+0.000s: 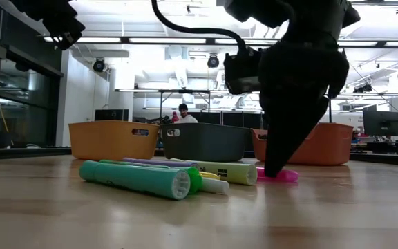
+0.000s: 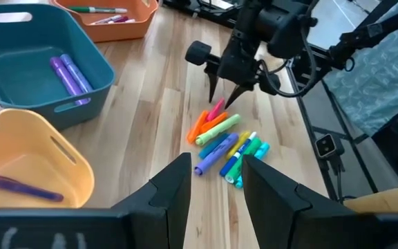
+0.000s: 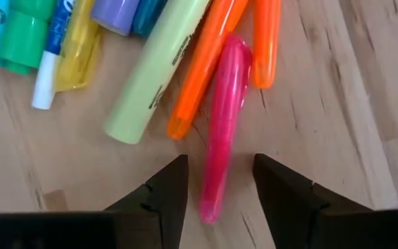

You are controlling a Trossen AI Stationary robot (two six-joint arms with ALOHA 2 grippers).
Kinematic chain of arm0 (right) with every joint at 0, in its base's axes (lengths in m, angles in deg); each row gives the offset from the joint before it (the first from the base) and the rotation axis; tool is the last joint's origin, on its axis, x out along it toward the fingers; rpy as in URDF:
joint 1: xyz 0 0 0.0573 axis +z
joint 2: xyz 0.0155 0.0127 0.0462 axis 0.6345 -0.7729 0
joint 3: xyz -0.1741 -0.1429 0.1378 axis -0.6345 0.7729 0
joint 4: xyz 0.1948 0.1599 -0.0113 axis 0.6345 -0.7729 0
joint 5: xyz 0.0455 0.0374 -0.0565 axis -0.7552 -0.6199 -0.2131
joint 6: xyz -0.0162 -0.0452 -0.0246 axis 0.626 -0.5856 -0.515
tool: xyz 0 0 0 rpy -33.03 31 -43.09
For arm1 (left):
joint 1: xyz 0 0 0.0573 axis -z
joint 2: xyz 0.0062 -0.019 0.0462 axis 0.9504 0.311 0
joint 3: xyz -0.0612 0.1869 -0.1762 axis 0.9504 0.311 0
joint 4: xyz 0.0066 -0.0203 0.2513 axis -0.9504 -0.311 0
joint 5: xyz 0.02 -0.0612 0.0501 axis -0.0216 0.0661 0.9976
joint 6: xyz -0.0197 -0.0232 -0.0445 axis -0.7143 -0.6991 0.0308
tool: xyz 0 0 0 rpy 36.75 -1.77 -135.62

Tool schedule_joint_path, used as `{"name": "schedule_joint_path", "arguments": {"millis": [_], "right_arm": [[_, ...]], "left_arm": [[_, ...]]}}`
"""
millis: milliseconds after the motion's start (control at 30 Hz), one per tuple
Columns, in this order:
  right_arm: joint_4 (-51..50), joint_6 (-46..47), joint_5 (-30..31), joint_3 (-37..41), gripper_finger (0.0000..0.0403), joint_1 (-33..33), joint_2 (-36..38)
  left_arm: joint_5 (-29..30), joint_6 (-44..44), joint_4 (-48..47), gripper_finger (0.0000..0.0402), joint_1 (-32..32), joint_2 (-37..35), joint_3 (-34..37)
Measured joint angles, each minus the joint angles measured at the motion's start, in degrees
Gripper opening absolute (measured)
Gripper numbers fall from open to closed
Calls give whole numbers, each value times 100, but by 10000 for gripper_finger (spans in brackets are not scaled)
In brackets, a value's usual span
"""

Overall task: Pick & Place Markers
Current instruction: Put the pink pen into the yellow bin

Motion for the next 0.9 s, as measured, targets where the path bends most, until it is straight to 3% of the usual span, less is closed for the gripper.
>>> {"name": "schedule_joint_path", "arguments": {"millis": [600, 733, 900], "right_arm": [[20, -514, 620, -2, 48, 470, -300], [-42, -298, 602, -2, 24, 470, -300], [-143, 264, 609, -7, 23, 470, -300]], "left_arm": [[82, 2, -98, 126, 0, 4, 0], [82, 2, -98, 126, -2, 4, 0], [176, 0, -97, 126, -2, 4, -2]]}}
